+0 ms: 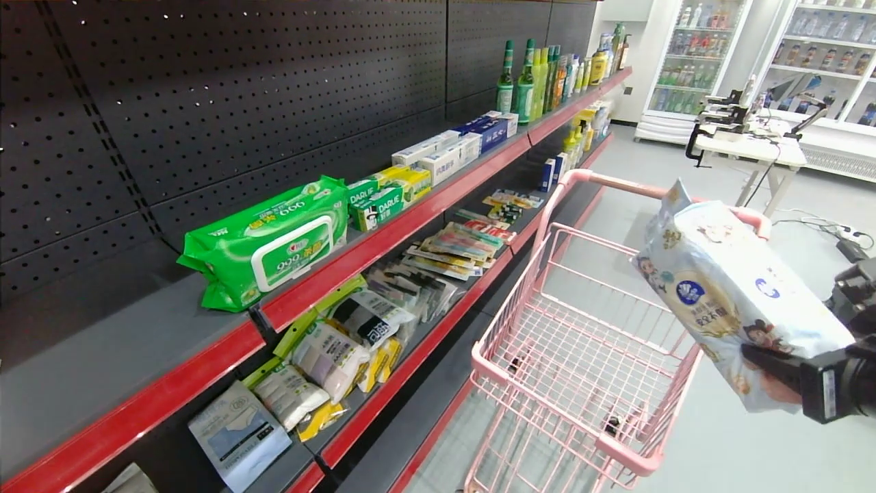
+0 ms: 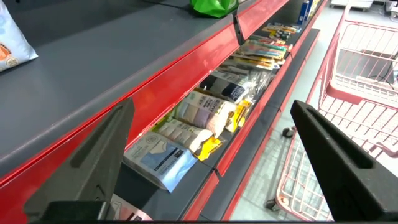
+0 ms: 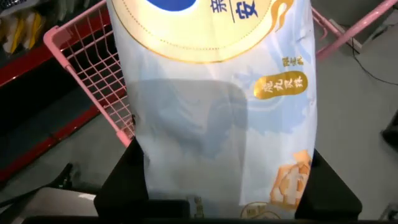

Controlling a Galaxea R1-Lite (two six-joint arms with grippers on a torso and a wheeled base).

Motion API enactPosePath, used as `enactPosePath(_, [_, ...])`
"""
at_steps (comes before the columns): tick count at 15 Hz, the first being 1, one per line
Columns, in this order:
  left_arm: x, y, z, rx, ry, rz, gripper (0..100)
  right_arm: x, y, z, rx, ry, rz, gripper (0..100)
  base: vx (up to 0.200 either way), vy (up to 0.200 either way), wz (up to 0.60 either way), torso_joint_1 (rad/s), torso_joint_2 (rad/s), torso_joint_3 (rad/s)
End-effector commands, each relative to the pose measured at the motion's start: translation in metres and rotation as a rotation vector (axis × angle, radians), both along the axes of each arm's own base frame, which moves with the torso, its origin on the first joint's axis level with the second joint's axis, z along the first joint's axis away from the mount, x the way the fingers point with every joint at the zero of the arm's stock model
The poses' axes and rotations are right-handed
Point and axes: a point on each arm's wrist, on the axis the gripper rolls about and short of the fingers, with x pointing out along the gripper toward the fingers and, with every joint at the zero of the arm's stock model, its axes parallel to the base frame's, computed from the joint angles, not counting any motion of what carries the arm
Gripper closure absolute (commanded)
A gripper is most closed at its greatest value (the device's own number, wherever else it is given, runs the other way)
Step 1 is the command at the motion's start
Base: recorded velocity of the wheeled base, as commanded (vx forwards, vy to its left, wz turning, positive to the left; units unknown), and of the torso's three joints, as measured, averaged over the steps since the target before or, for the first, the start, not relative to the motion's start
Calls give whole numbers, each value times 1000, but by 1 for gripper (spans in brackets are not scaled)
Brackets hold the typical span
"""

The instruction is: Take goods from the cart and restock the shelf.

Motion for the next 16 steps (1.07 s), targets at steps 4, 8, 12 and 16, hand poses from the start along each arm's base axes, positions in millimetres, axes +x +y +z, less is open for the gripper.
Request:
enactPosePath(4, [0,0,0,0,-1,0,0,-18,-4,0,-1,-43,-26,100,0,0,0,176,-406,-240])
enactPosePath(8, [0,0,0,0,-1,0,0,-18,-4,0,-27,-44,-12,100,0,0,0,190,-429,-254])
enactPosePath(12, [0,0,0,0,-1,0,0,-16,-4,-1,-33,-36,-1,100,0,0,0,172,-369,-206])
enactPosePath(16, [0,0,0,0,-1,0,0,-14,-3,-1,-37,-32,3,100,0,0,0,164,-360,-201])
